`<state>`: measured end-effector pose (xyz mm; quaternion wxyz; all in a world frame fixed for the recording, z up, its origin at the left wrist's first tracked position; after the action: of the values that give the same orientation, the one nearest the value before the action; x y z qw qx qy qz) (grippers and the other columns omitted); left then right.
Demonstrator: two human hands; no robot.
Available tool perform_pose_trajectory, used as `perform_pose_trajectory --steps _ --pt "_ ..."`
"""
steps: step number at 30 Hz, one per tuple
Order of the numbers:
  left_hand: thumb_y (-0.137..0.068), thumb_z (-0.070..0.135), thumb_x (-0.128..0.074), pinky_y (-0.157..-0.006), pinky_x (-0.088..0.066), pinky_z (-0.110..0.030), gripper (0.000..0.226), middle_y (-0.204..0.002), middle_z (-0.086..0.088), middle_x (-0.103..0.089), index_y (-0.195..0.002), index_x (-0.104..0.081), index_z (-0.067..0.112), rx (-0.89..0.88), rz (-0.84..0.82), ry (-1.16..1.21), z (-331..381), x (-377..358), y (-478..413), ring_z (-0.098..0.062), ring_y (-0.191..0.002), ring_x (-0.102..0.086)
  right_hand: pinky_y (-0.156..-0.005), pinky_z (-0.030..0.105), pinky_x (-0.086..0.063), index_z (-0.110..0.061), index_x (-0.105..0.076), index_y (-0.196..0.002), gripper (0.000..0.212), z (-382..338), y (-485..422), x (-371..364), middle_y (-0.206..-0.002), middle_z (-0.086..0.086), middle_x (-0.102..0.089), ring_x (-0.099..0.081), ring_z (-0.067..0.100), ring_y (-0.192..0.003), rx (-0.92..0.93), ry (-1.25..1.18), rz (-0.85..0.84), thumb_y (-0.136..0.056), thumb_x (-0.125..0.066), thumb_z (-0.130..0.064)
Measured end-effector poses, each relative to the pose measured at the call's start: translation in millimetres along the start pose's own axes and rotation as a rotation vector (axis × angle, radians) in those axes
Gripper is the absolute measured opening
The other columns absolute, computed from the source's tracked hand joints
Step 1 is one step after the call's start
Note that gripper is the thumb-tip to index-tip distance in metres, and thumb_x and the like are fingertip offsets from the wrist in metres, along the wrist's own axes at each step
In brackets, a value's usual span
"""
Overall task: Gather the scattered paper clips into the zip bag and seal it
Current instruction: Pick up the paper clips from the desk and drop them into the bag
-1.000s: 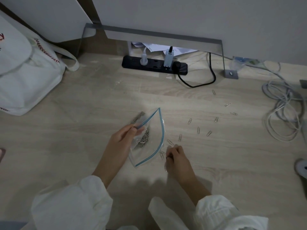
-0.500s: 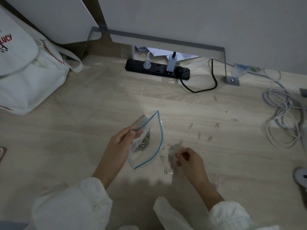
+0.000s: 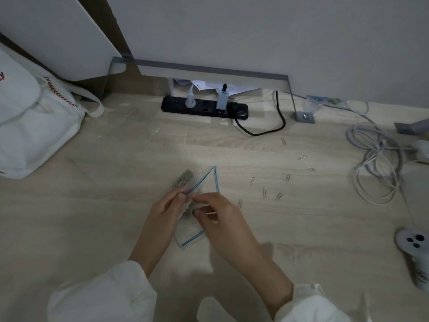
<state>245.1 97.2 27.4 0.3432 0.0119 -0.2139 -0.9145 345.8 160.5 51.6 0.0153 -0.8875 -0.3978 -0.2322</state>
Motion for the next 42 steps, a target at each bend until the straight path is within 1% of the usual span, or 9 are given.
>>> perform_pose_trajectory --steps 7,12,16,21,25,30,35,39,42 --pt "-0.095 0.017 -0.045 -0.081 -0.042 -0.009 0.024 -0.106 0.004 -0.069 -0.106 -0.067 0.017 0.020 0.009 0.011 0 -21 -1 -0.009 -0.108 -0.060 -0.076 0.019 -0.045 -0.019 -0.062 -0.094 0.024 114 18 103 -0.102 0.003 -0.063 -0.061 0.018 -0.088 -0.270 -0.035 0.489 -0.088 -0.048 0.000" --pt "-0.095 0.013 -0.043 -0.088 -0.048 -0.013 0.025 -0.093 0.012 -0.073 -0.102 -0.067 0.014 0.005 0.008 0.096 -1 -24 -3 0.000 -0.093 -0.066 -0.103 0.038 -0.035 -0.003 -0.043 -0.129 0.040 209 26 160 -0.134 0.017 -0.043 -0.041 0.033 -0.125 -0.605 0.273 0.331 -0.091 -0.049 -0.015" --pt "-0.096 0.015 -0.042 -0.093 -0.048 -0.026 0.025 -0.093 0.010 -0.074 -0.100 -0.067 0.016 -0.040 0.046 0.045 -3 -17 -10 -0.009 -0.097 -0.066 -0.105 0.035 -0.025 0.007 -0.034 -0.134 0.055 235 -6 199 -0.140 0.027 -0.033 -0.030 0.037 -0.133 -0.567 0.396 0.371 -0.089 -0.056 -0.016" --pt "-0.096 0.013 -0.039 -0.087 -0.051 -0.019 0.028 -0.095 0.012 -0.072 -0.101 -0.066 0.015 -0.071 0.064 0.002 -2 -22 -11 -0.002 -0.094 -0.066 -0.110 0.037 -0.024 -0.003 -0.030 -0.138 0.055 248 -55 211 -0.147 0.017 -0.025 -0.025 0.029 -0.135 -0.560 0.427 0.272 -0.092 -0.048 -0.025" --pt "-0.096 0.012 -0.037 -0.080 -0.047 -0.006 0.028 -0.097 0.017 -0.070 -0.105 -0.064 0.011 -0.084 0.062 -0.029 -1 -22 -10 0.005 -0.088 -0.065 -0.103 0.036 -0.030 0.006 -0.044 -0.120 0.060 241 -66 189 -0.130 0.024 -0.040 -0.037 0.036 -0.124 -0.381 0.494 0.244 -0.082 -0.041 -0.040" --pt "-0.096 0.012 -0.037 -0.081 -0.048 -0.008 0.029 -0.094 0.014 -0.071 -0.105 -0.065 0.012 -0.072 0.090 -0.025 0 -21 -10 0.004 -0.087 -0.066 -0.115 0.024 -0.009 -0.008 -0.028 -0.142 0.056 219 -34 136 -0.154 0.007 -0.019 -0.014 0.018 -0.143 -0.094 0.516 0.092 -0.094 -0.046 -0.029" --pt "-0.096 0.013 -0.038 -0.085 -0.048 -0.015 0.029 -0.088 0.017 -0.073 -0.098 -0.066 0.020 -0.066 0.099 -0.025 4 -19 -14 0.001 -0.090 -0.066 -0.111 0.049 -0.027 0.003 -0.045 -0.130 0.064 233 -70 185 -0.142 0.026 -0.035 -0.026 0.040 -0.137 -0.146 0.575 0.311 -0.089 -0.028 -0.044" --pt "-0.096 0.014 -0.038 -0.083 -0.048 -0.010 0.028 -0.093 0.013 -0.073 -0.101 -0.066 0.016 -0.077 0.117 -0.008 2 -17 -13 -0.001 -0.094 -0.065 -0.110 0.048 -0.028 -0.006 -0.033 -0.137 0.055 243 -108 218 -0.144 0.029 -0.027 -0.025 0.040 -0.135 -0.381 0.601 0.337 -0.090 -0.041 -0.035" --pt "-0.096 0.014 -0.038 -0.084 -0.047 -0.012 0.028 -0.097 0.011 -0.072 -0.104 -0.065 0.013 -0.070 0.115 -0.011 1 -16 -12 -0.001 -0.094 -0.065 -0.090 0.060 -0.043 -0.004 -0.044 -0.116 0.038 243 -116 197 -0.117 0.041 -0.049 -0.044 0.058 -0.110 -0.224 0.549 0.318 -0.092 -0.036 -0.033"
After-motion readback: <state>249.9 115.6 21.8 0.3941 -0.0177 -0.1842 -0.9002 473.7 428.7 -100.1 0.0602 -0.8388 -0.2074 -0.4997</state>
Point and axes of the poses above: each hand's wrist, its own y-axis away from the middle knuckle, its own x-axis out of the back of the hand, z = x × y, the point moved 6 cm from there along -y, towards the middle knuckle
